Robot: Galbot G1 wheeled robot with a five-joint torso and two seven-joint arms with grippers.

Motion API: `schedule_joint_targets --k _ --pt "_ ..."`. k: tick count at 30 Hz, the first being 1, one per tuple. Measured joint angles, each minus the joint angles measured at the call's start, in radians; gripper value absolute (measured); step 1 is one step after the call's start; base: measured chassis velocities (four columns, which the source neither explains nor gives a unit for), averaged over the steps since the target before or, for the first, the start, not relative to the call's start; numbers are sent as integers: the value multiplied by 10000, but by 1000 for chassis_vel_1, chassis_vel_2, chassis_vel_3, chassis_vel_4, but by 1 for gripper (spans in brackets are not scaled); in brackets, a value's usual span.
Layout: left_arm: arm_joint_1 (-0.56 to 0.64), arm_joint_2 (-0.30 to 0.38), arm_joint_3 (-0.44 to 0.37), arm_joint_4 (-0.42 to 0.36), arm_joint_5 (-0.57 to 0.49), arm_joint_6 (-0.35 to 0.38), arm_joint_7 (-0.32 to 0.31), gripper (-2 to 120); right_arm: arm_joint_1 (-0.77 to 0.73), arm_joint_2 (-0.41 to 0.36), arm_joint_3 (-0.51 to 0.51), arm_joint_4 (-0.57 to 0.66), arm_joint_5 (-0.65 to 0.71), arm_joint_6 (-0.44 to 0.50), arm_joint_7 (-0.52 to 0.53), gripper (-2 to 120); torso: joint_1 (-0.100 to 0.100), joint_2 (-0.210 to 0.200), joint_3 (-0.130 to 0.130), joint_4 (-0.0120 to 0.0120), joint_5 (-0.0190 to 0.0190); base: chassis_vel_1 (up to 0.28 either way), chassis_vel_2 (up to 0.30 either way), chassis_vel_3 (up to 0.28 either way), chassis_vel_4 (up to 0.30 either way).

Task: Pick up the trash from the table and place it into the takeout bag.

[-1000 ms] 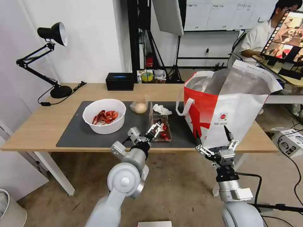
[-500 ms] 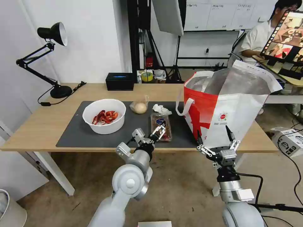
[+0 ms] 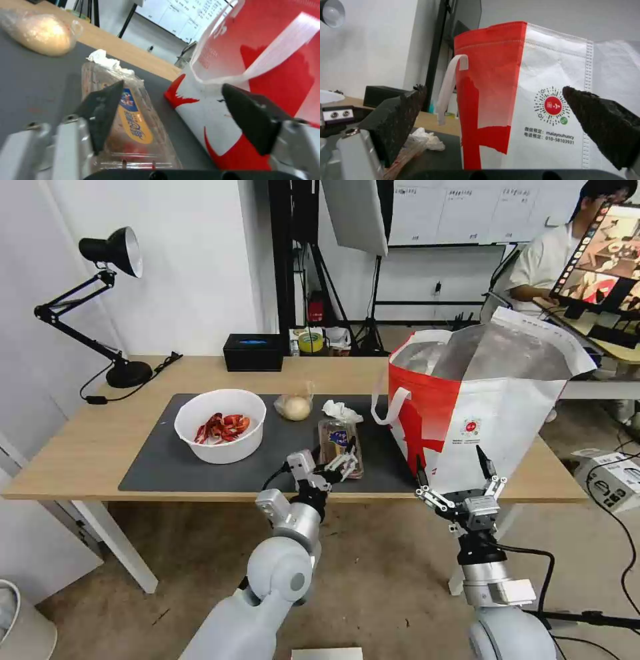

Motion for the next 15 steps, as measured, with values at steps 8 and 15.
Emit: schedule_joint_targets --k 8,15 --pt "-273 238 14 436 681 280 11 40 37 -9 5 -38 10 6 3 100 0 0 0 0 0 0 0 0 0" --pt "-157 415 -20 441 1206 707 -45 17 88 -22 -10 -87 23 9 8 100 -1 0 0 1 0 0 0 0 0"
